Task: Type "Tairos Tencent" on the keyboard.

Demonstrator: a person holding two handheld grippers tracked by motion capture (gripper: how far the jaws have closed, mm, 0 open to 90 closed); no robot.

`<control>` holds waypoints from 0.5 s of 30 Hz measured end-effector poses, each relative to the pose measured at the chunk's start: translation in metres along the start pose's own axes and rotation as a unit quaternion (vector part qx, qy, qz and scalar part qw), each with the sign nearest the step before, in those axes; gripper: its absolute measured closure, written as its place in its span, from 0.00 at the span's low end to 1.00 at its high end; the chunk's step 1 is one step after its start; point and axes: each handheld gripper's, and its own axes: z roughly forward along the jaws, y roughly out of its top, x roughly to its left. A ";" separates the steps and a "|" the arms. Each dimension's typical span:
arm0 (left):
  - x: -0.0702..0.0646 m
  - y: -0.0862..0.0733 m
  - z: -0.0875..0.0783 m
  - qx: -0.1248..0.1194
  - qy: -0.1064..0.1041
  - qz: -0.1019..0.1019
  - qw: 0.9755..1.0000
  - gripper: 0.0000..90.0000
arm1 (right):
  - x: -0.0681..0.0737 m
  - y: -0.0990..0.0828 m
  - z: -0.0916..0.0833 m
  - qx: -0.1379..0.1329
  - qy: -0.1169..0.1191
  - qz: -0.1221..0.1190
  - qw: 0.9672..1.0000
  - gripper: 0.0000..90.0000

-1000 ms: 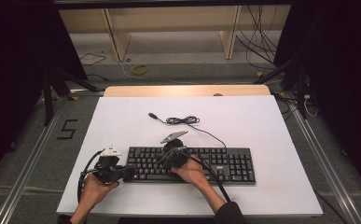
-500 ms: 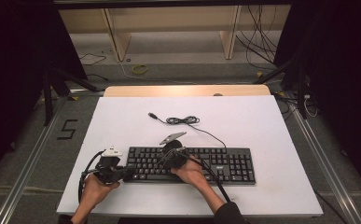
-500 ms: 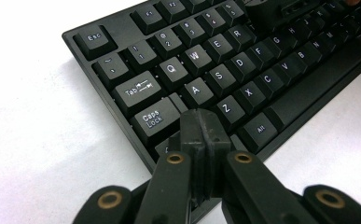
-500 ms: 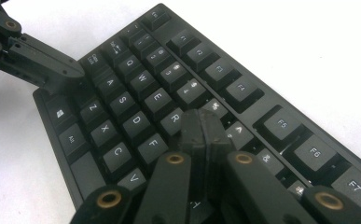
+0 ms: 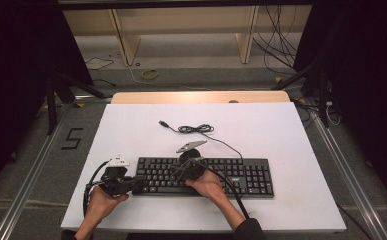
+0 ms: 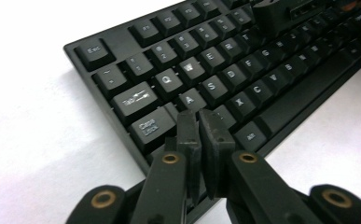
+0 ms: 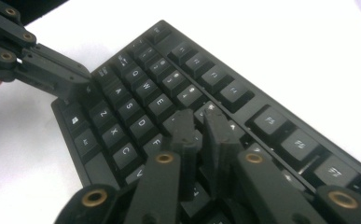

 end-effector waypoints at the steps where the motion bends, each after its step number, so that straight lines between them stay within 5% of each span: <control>1: 0.000 0.000 0.000 0.000 0.000 0.000 1.000 0.94 | 0.000 0.000 0.000 0.000 0.000 0.000 1.000 0.93; 15: -0.002 0.005 -0.003 -0.030 -0.013 -0.008 0.999 0.67 | -0.003 -0.001 -0.021 -0.034 0.009 0.003 0.999 0.68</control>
